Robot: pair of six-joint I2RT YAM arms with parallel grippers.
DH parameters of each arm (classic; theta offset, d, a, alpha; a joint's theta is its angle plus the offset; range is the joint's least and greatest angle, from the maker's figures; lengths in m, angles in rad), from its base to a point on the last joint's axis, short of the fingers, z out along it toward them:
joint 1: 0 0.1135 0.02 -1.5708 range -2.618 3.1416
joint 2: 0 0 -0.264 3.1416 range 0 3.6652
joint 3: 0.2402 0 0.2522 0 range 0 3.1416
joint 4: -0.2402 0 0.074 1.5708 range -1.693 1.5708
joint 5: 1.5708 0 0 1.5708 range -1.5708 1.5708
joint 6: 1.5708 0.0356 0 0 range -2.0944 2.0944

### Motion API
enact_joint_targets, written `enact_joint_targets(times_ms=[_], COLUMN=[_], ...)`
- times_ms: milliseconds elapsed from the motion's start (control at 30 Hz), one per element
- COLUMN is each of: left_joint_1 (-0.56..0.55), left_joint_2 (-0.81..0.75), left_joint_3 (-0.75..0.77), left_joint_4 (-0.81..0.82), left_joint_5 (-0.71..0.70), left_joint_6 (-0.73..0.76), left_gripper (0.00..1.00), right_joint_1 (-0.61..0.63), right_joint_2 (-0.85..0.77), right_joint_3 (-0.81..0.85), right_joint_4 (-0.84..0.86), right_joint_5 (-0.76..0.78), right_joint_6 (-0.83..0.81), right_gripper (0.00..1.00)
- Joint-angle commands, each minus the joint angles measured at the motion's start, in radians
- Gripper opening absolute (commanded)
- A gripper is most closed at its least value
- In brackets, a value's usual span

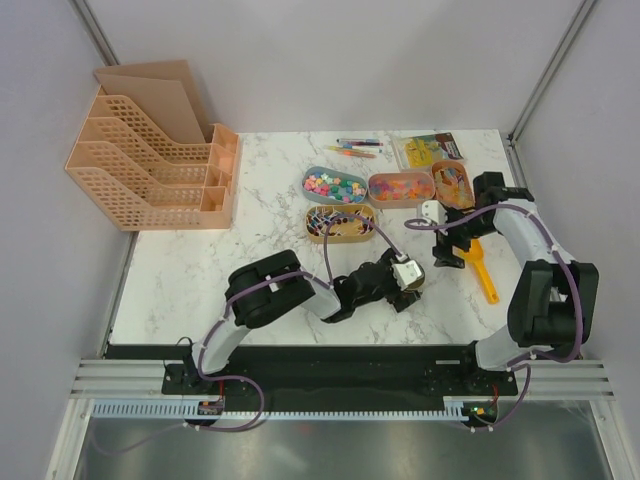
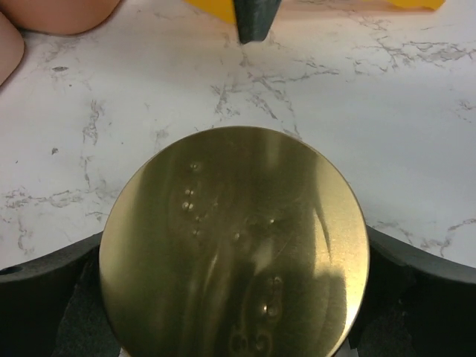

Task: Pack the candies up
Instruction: Screw the bottle lid onto the packing bottle.

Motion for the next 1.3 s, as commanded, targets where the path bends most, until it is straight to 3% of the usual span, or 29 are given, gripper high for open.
enact_joint_targets(times_ms=[0, 167, 300, 433, 467, 567, 900, 1267], left_joint_1=[-0.012, -0.014, -0.014, -0.014, -0.014, -0.012, -0.011, 0.011], left_joint_2=[0.185, 0.189, 0.229, 0.273, 0.298, 0.307, 0.272, 0.3], left_joint_3=[-0.092, -0.12, -0.094, -0.068, -0.06, -0.039, -0.028, 0.018], left_joint_4=[-0.461, -0.423, -0.463, -0.467, -0.47, -0.519, -0.656, -0.763], left_joint_5=[-0.075, -0.092, -0.097, -0.128, -0.138, -0.112, 0.143, 0.315], left_joint_6=[0.144, 0.154, 0.171, 0.223, 0.234, 0.242, 0.225, 0.187], left_gripper=[1.0, 0.83, 0.78, 0.62, 0.53, 0.44, 0.4, 0.37], right_joint_1=[-0.06, -0.105, -0.099, -0.063, -0.056, -0.024, 0.033, 0.069], right_joint_2=[0.014, 0.055, 0.063, 0.067, 0.072, 0.106, 0.201, 0.23], right_joint_3=[0.053, 0.091, 0.084, 0.075, 0.075, 0.082, 0.147, 0.164], right_joint_4=[-0.158, -0.243, -0.362, -0.444, -0.465, -0.475, -0.475, -0.475], right_joint_5=[-0.026, -0.058, -0.077, -0.088, -0.095, -0.108, -0.063, 0.006], right_joint_6=[-0.191, -0.286, -0.479, -0.653, -0.671, -0.694, -0.697, -0.673], right_gripper=[0.98, 0.98, 0.98, 0.98, 0.98, 0.98, 0.98, 0.98])
